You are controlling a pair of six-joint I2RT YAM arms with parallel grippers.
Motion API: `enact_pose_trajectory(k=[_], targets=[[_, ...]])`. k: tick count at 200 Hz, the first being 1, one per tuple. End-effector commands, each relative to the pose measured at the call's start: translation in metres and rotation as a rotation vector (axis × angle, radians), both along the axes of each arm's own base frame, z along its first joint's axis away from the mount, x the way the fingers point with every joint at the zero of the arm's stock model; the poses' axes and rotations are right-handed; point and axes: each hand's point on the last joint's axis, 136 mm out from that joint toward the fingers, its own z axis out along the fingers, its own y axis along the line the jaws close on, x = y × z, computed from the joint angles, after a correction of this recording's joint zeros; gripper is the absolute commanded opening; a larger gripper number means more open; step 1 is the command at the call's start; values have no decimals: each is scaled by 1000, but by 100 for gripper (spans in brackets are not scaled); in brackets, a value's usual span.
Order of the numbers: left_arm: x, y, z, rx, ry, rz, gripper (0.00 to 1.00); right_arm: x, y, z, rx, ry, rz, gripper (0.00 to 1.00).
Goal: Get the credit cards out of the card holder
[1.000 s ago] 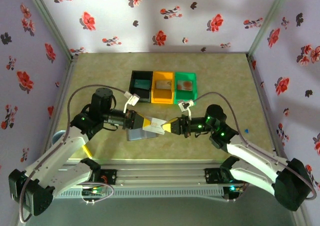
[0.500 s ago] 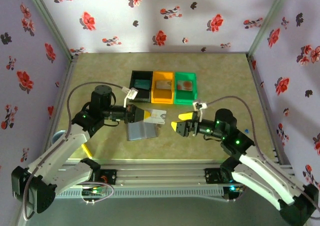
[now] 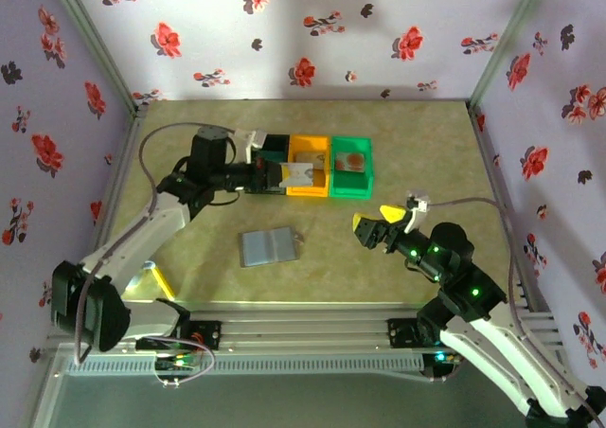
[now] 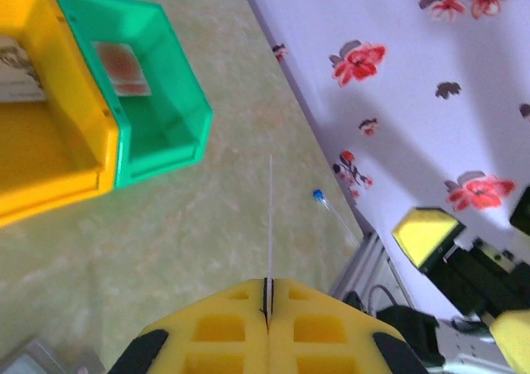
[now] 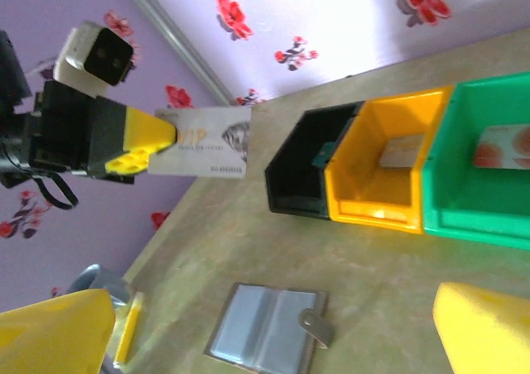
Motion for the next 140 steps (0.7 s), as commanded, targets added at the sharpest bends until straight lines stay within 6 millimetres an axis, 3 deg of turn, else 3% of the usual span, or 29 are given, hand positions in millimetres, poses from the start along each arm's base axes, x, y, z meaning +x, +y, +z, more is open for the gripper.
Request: enact_pose_trajectory(k=[1, 81, 140], targets=[[33, -2, 4, 32, -48, 67, 0, 6, -16, 2, -14, -8, -89, 99], [115, -36, -56, 185, 57, 73, 0, 1, -16, -1, -13, 1, -76, 99], [151, -32, -99, 291, 119, 126, 0, 0, -13, -2, -6, -1, -56, 99]])
